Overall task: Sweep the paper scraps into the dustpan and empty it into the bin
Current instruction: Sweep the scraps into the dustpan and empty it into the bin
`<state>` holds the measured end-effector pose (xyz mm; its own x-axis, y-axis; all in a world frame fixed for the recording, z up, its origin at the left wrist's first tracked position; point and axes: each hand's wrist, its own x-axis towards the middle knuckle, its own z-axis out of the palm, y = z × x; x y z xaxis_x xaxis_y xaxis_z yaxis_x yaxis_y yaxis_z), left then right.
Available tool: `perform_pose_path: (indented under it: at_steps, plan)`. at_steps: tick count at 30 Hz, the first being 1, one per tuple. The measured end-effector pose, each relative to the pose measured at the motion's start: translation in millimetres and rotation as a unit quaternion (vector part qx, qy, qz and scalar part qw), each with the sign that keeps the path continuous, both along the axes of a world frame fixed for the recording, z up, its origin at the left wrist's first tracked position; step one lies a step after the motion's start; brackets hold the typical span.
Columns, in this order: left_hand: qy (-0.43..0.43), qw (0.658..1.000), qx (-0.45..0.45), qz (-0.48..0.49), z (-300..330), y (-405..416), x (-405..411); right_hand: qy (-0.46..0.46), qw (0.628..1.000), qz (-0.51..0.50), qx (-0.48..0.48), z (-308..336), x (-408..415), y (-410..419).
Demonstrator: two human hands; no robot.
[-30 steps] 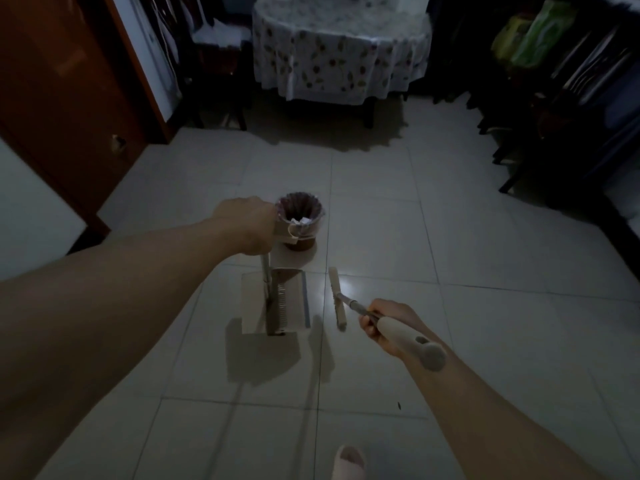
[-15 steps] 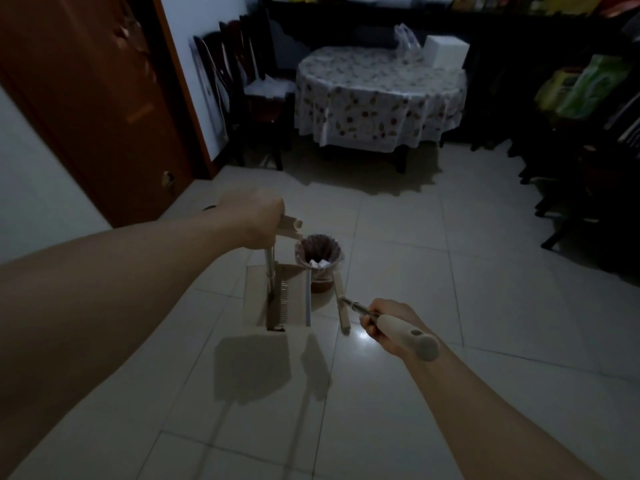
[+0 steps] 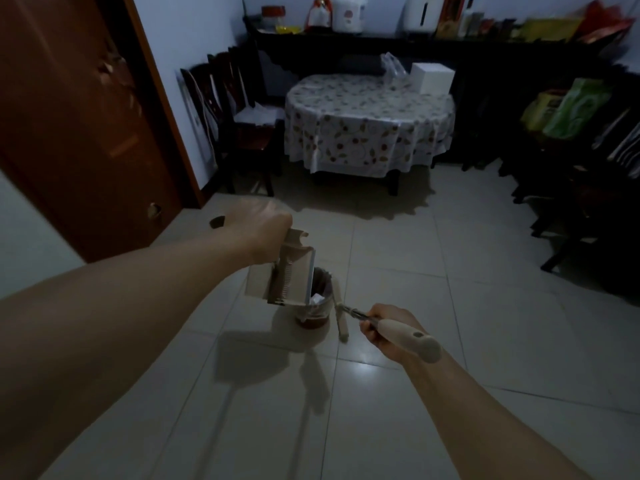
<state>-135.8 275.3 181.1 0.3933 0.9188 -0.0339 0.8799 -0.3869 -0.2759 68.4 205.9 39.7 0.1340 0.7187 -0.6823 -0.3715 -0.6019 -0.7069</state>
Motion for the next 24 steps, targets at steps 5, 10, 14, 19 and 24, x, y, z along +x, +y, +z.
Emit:
perform_pose_path:
  at_steps: [5,10,14,19,24]
  plan:
    - [0.038,0.999,0.009,-0.024,-23.2,33.6,10.3,-0.020,1.000,-0.019,-0.008,-11.0,4.5,42.7]
    - [0.066,0.997,-0.003,-0.043,-51.1,50.1,27.2,-0.032,0.999,-0.015,-0.015,-21.5,18.4,71.6]
    - [0.090,0.994,-0.010,-0.069,-71.1,58.8,41.8,-0.023,0.999,-0.017,-0.019,-29.5,33.6,89.3]
    - [0.112,0.989,-0.028,-0.090,-101.8,52.5,57.8,-0.024,0.999,0.008,-0.024,-41.2,52.5,96.5]
    - [0.135,0.986,-0.064,-0.077,-135.2,35.1,66.9,-0.028,0.999,0.027,-0.033,-52.3,70.1,93.3]
